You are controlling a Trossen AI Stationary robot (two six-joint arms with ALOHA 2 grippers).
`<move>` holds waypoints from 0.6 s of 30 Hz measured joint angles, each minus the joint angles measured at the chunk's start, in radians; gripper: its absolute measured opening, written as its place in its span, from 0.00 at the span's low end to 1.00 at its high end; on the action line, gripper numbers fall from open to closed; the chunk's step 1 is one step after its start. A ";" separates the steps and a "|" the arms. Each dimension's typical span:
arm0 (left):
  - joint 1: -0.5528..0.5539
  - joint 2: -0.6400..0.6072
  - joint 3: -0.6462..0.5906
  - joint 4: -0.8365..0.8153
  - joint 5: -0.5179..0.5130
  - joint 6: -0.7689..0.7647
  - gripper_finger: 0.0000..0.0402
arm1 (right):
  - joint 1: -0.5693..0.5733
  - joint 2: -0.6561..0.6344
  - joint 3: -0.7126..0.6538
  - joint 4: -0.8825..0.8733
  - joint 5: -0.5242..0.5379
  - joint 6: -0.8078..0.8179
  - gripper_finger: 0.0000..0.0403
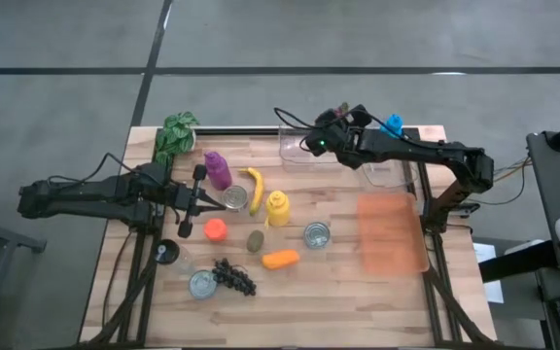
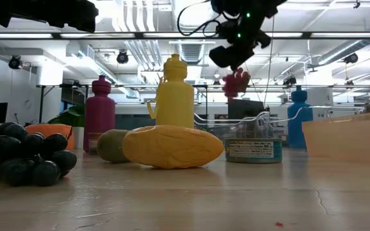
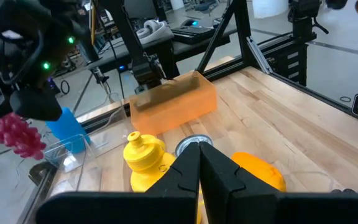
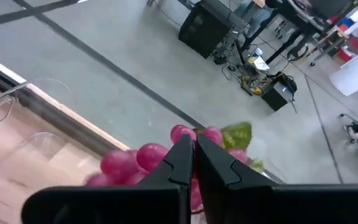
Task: Pick & Place Food Item
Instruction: Put the red grapes into the left transparent bin
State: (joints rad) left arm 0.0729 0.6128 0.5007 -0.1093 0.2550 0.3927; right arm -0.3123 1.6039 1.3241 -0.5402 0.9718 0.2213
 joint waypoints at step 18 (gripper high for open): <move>0.000 0.000 0.000 0.001 0.000 0.000 0.02 | -0.108 0.001 -0.343 0.515 -0.121 -0.014 0.02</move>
State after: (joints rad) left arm 0.0731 0.6128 0.5003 -0.1085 0.2550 0.3931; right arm -0.4201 1.6047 0.9809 -0.0254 0.8506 0.2075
